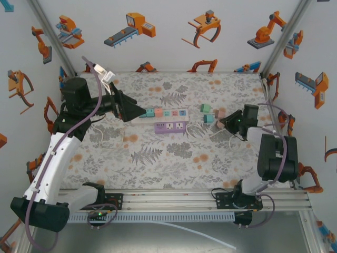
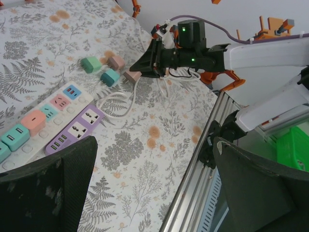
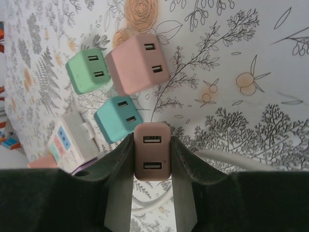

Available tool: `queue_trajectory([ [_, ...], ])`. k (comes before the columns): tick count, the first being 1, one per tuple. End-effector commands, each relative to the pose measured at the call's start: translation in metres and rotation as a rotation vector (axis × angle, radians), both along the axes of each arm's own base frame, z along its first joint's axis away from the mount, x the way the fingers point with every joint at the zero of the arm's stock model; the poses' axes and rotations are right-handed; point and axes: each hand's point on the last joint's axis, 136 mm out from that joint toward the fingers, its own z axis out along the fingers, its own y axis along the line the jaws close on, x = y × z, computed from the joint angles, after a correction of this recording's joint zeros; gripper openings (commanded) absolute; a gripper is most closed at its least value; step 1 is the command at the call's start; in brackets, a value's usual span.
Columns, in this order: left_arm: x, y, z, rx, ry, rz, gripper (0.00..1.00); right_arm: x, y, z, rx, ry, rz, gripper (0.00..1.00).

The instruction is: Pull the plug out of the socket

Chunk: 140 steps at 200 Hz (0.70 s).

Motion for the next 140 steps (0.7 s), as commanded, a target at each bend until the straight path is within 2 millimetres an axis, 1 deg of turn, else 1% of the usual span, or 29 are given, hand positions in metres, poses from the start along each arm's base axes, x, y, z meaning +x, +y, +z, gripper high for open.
queue_trajectory([
  [1, -0.002, -0.001, -0.003, 0.016, -0.015, -0.008, 0.97, 0.01, -0.003, -0.007, -0.028, -0.034, 0.012, 0.13],
  [18, -0.001, -0.001, -0.004, 0.017, -0.009, -0.006, 0.97, 0.014, 0.0, -0.015, -0.012, -0.034, 0.024, 0.17],
  [37, 0.0, -0.001, -0.003, 0.018, -0.011, -0.002, 0.97, 0.017, 0.001, -0.019, -0.001, -0.038, 0.027, 0.26],
  [61, 0.002, 0.0, -0.005, 0.024, -0.007, 0.016, 0.97, 0.016, -0.001, -0.022, -0.009, -0.021, 0.023, 0.37],
  [75, 0.004, 0.002, -0.006, 0.028, -0.005, 0.033, 0.97, 0.015, -0.002, -0.022, -0.016, -0.014, 0.02, 0.42],
  [91, 0.007, 0.002, -0.008, 0.03, -0.002, 0.041, 0.97, 0.013, -0.003, -0.019, -0.031, -0.014, 0.019, 0.49],
  [102, 0.009, 0.002, -0.01, 0.032, 0.004, 0.05, 0.97, 0.012, -0.005, -0.016, -0.045, -0.012, 0.017, 0.52],
  [118, 0.012, 0.003, -0.013, 0.039, 0.014, 0.064, 0.97, 0.011, -0.007, -0.008, -0.067, -0.022, 0.019, 0.53],
  [140, 0.02, 0.007, -0.019, 0.058, 0.038, 0.11, 0.97, 0.01, -0.011, 0.009, -0.098, -0.042, 0.011, 0.53],
])
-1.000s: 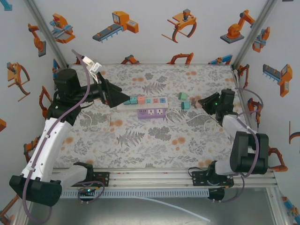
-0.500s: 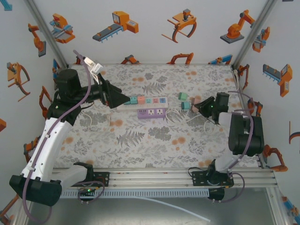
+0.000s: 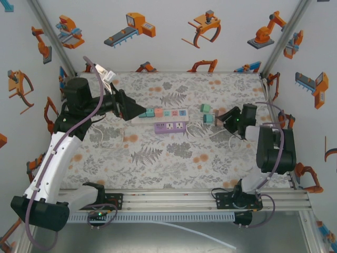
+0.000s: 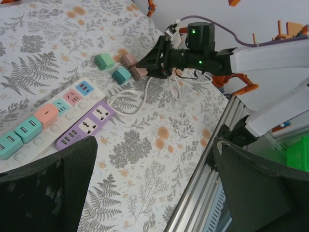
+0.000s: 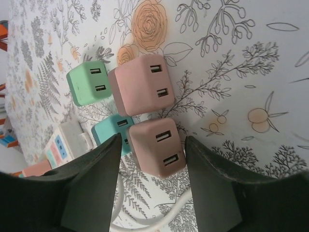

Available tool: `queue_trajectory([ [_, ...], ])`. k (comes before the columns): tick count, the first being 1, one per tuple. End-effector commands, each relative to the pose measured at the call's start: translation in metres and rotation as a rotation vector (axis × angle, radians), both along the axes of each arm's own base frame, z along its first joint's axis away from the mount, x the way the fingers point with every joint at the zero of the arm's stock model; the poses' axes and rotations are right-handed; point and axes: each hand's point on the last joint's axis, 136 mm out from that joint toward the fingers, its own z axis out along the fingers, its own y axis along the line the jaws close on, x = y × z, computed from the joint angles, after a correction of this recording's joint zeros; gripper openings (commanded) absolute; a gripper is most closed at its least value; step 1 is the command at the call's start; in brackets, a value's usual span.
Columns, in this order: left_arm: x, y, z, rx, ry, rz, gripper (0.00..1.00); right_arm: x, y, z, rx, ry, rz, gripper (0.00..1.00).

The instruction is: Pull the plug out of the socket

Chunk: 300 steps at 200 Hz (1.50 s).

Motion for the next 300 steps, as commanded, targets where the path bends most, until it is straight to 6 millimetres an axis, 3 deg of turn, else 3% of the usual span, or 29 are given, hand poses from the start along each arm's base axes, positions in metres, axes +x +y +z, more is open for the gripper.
queue_trajectory([
  [1, 0.008, 0.003, -0.011, 0.031, 0.026, 0.044, 0.97, -0.004, -0.011, 0.016, -0.075, -0.003, -0.016, 0.53],
  [36, 0.024, 0.016, -0.026, 0.091, 0.075, 0.162, 0.97, -0.005, -0.019, 0.069, -0.166, -0.1, -0.037, 0.54],
  [64, 0.041, 0.034, -0.043, 0.139, 0.115, 0.31, 0.97, -0.005, -0.008, 0.137, -0.313, -0.253, 0.023, 0.54],
  [92, 0.062, 0.064, -0.067, 0.201, 0.2, 0.506, 0.97, -0.005, 0.034, 0.205, -0.542, -0.427, 0.191, 0.54],
  [113, 0.077, 0.089, -0.092, 0.238, 0.301, 0.65, 0.97, -0.01, 0.092, 0.241, -0.715, -0.584, 0.424, 0.53],
  [126, 0.084, 0.102, -0.107, 0.235, 0.37, 0.712, 0.97, -0.015, 0.124, 0.252, -0.805, -0.662, 0.562, 0.53],
  [148, 0.093, 0.113, -0.13, 0.21, 0.474, 0.747, 0.97, -0.027, 0.179, 0.255, -0.904, -0.794, 0.823, 0.52],
  [165, 0.097, 0.116, -0.151, 0.221, 0.544, 0.75, 0.97, -0.048, 0.224, 0.25, -0.868, -0.906, 1.08, 0.54],
  [189, 0.103, 0.118, -0.18, 0.268, 0.638, 0.751, 0.97, -0.069, 0.266, 0.234, -0.847, -0.979, 1.34, 0.58],
  [230, 0.113, 0.117, -0.218, 0.321, 0.722, 0.75, 0.97, -0.068, 0.305, 0.19, -0.925, -0.968, 1.625, 0.62],
  [269, 0.124, 0.116, -0.245, 0.346, 0.781, 0.76, 1.0, -0.059, 0.333, 0.156, -0.841, -0.966, 1.797, 0.62],
  [300, 0.134, 0.113, -0.262, 0.354, 0.822, 0.772, 0.96, -0.052, 0.352, 0.131, -0.779, -1.051, 1.877, 0.63],
])
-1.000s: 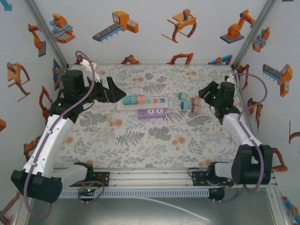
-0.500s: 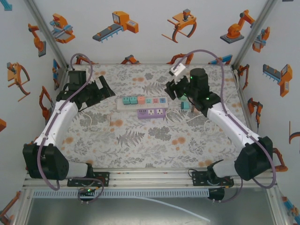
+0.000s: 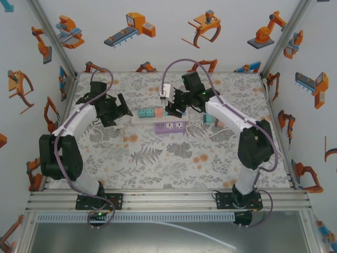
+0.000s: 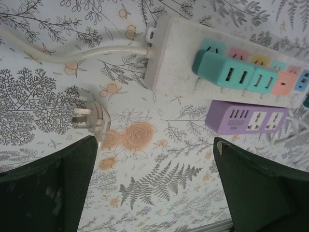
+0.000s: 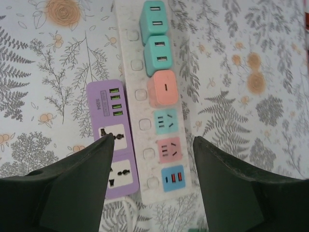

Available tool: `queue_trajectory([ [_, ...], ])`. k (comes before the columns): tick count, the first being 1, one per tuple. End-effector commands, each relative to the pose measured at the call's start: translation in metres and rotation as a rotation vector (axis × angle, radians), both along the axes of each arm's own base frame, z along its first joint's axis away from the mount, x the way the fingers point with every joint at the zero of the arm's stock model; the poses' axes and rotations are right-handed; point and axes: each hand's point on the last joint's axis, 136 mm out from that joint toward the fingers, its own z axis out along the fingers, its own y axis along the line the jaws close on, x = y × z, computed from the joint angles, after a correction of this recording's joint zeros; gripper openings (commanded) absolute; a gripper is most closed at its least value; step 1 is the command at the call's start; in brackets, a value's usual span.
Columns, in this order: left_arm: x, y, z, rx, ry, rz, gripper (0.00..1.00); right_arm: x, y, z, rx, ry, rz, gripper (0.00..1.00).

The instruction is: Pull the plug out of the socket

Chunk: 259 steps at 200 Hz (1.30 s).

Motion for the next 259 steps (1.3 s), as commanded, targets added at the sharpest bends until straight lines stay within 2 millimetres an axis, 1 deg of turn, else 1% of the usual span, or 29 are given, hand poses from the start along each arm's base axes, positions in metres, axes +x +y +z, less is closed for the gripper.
queue_trajectory([
  [1, 0.014, -0.002, 0.0, -0.007, -0.003, 0.03, 0.96, -0.008, 0.015, -0.011, 0.025, -0.003, 0.146, 0.63],
  [49, 0.027, -0.008, -0.024, 0.018, 0.047, 0.026, 0.88, 0.021, 0.036, -0.043, 0.025, 0.021, 0.152, 0.63],
  [93, 0.037, -0.014, -0.04, 0.036, 0.082, -0.002, 0.79, 0.04, 0.048, -0.062, 0.04, 0.044, 0.128, 0.63],
  [115, 0.04, -0.016, -0.05, 0.046, 0.101, -0.01, 0.75, 0.042, 0.052, -0.071, 0.047, 0.07, 0.133, 0.62],
  [157, 0.042, -0.021, -0.065, 0.056, 0.141, -0.016, 0.65, 0.041, 0.056, -0.079, 0.063, 0.11, 0.141, 0.53],
  [202, 0.037, -0.023, -0.078, 0.077, 0.176, -0.028, 0.59, 0.043, 0.057, -0.08, 0.067, 0.115, 0.14, 0.45],
  [225, 0.032, -0.022, -0.085, 0.091, 0.199, -0.024, 0.52, 0.042, 0.058, -0.079, 0.073, 0.119, 0.144, 0.39],
  [244, 0.026, -0.02, -0.09, 0.102, 0.221, -0.017, 0.44, 0.041, 0.059, -0.078, 0.081, 0.124, 0.152, 0.32],
  [259, 0.024, -0.019, -0.092, 0.11, 0.226, -0.014, 0.43, 0.038, 0.06, -0.076, 0.092, 0.131, 0.163, 0.28],
])
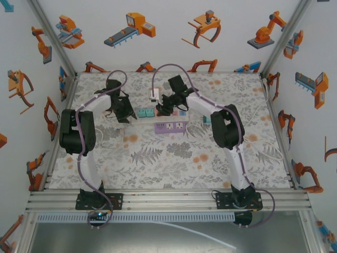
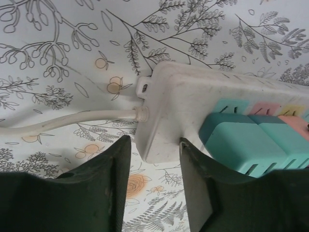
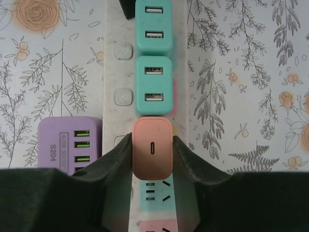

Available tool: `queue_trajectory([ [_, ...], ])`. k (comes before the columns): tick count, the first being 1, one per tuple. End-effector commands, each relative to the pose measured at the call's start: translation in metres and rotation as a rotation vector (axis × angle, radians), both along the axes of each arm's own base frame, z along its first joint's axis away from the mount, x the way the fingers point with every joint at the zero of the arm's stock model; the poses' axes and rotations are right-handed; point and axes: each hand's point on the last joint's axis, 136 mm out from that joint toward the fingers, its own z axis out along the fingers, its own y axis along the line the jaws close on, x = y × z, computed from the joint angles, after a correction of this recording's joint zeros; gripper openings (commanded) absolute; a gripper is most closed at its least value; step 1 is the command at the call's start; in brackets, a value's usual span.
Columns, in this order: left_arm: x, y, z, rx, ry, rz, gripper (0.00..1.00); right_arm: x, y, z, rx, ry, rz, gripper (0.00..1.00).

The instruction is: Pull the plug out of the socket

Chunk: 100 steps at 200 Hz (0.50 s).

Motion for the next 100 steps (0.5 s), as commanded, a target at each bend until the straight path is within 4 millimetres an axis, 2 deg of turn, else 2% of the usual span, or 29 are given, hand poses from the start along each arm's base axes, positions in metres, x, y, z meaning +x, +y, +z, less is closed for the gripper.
queue_trajectory([
  [1, -0.017, 0.011, -0.023, 0.076, 0.086, 0.012, 0.42, -0.004, 0.009, 0.011, 0.052, 0.006, 0.038, 0.28],
  [47, -0.019, 0.009, -0.024, 0.082, 0.09, 0.015, 0.41, -0.004, 0.012, 0.029, 0.089, -0.003, 0.047, 0.23],
  [100, -0.025, 0.012, -0.025, 0.117, 0.107, 0.032, 0.41, 0.004, 0.02, 0.069, 0.231, 0.052, 0.02, 0.18],
])
